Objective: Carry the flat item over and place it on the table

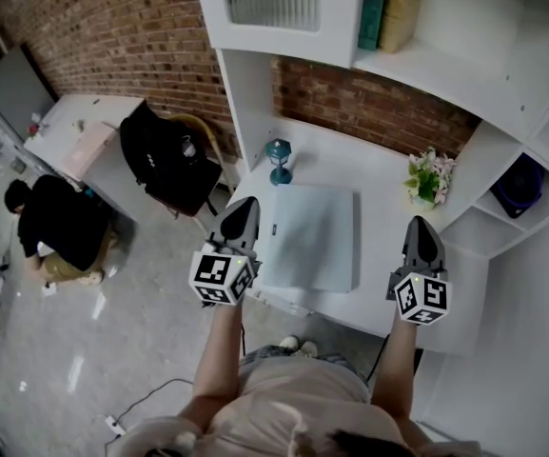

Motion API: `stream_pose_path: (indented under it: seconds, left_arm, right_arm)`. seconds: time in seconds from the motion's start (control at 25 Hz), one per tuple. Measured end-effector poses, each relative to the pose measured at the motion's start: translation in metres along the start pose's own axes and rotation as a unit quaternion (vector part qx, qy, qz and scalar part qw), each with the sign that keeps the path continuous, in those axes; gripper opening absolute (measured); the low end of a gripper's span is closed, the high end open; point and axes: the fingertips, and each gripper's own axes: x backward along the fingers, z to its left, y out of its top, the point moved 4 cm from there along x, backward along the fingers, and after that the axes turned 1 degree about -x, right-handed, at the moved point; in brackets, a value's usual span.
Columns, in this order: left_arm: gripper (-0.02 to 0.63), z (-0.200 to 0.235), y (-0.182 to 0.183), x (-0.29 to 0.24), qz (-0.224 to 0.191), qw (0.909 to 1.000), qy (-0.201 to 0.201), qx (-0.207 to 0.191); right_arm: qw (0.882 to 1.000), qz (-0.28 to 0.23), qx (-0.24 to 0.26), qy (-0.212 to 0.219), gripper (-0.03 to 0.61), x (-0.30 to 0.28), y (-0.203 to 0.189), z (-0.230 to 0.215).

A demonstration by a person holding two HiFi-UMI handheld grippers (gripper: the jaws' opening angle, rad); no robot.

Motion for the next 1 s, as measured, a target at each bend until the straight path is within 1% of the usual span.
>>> stream_pose_path:
  seconds: [0.28, 0.48, 1.0]
  left_arm:
    - [0.028, -0.001, -0.005, 0.001, 0.001, 1.0, -0.004, 0.006]
    - [0.028, -0.001, -0.007, -0.002, 0.005, 0.9999, -0.003, 0.012]
    - [0.028, -0.005, -0.018, -0.006, 0.021, 0.9995, -0.01, 0.02]
  right_arm:
    - [1.0, -0.001, 0.01, -0.014, 0.015, 0.004, 0.002, -0.008]
    - [0.999, 0.013, 0.029, -0.023, 0.014, 0.002, 0.002, -0.013]
    - [0.999, 0.026, 0.021, -0.015, 0.014, -0.001, -0.006, -0.014]
